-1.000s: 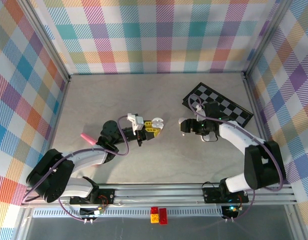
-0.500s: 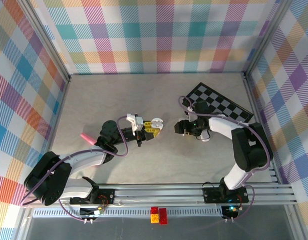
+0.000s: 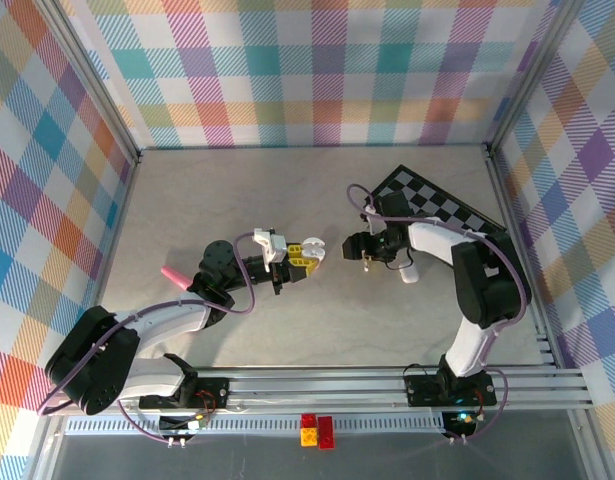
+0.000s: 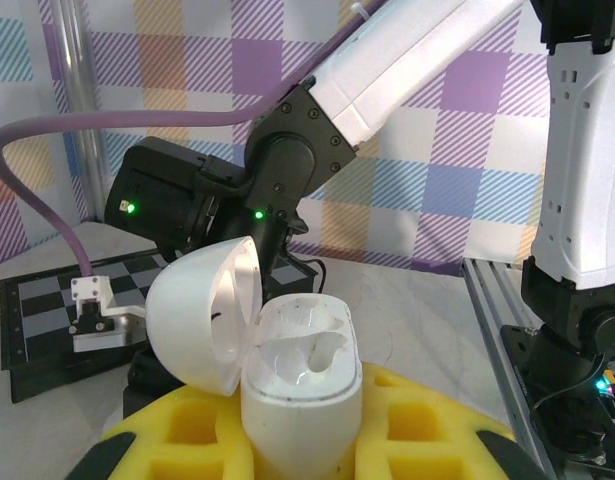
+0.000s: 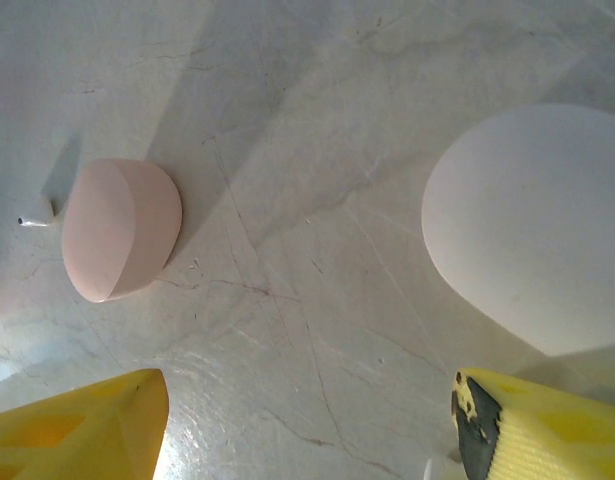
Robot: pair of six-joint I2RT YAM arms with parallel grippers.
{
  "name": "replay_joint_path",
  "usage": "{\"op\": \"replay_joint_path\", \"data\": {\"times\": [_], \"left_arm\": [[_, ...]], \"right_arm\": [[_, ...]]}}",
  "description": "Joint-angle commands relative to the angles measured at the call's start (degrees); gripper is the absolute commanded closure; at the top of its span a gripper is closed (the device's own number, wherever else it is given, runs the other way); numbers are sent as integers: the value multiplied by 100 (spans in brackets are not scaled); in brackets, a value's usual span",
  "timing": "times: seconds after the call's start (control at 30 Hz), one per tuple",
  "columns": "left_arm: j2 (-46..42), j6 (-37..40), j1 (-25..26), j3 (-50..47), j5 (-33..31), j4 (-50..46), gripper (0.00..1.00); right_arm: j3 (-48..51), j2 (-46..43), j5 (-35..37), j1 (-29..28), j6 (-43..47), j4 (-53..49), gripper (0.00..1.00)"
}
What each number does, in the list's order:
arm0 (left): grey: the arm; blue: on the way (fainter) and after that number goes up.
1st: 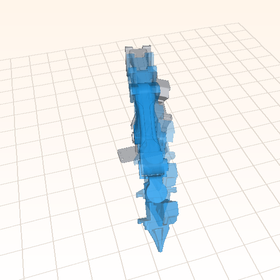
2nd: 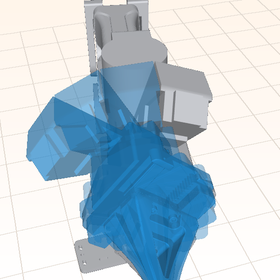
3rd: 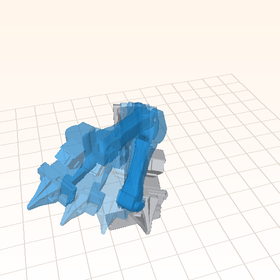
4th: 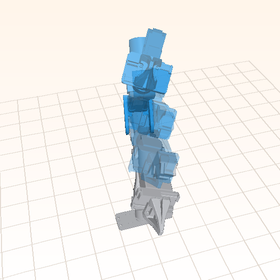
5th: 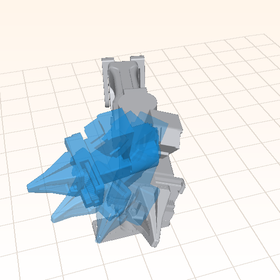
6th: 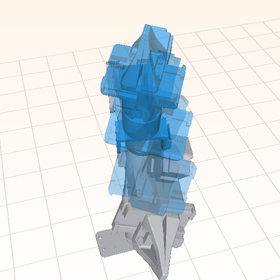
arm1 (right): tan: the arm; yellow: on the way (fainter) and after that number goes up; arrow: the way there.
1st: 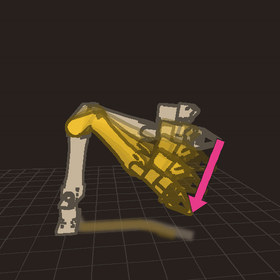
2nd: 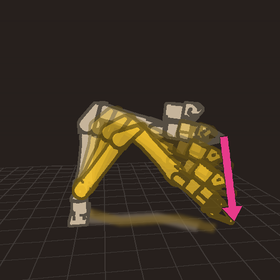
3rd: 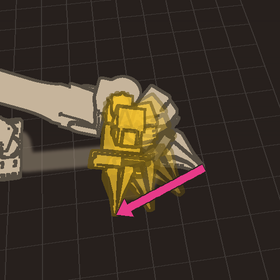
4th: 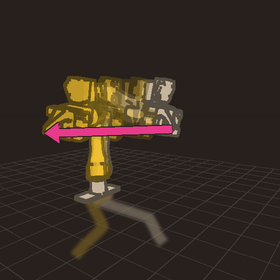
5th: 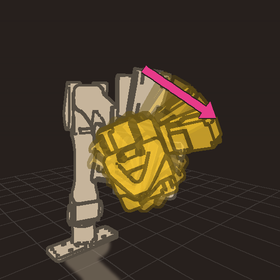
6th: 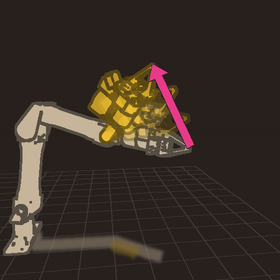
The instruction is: Insert the wireless bluetooth earbuds into the charging case
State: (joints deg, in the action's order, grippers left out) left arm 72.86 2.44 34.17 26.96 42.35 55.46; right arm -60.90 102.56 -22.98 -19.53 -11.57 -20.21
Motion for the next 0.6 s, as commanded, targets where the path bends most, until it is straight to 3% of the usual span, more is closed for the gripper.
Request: {"op": "replay_joint_path", "data": {"times": [0.0,0.37,0.57], "left_arm": [[-97,99,-60,-24,92,44,98],[-88,94,-60,-7,126,27,98],[-66,121,-60,-6,133,35,98]], "right_arm": [[-214,229,-243,-39,274,-301,26],[-1,36,380,-51,349,-471,27],[372,-270,203,-49,323,-512,33]]}}
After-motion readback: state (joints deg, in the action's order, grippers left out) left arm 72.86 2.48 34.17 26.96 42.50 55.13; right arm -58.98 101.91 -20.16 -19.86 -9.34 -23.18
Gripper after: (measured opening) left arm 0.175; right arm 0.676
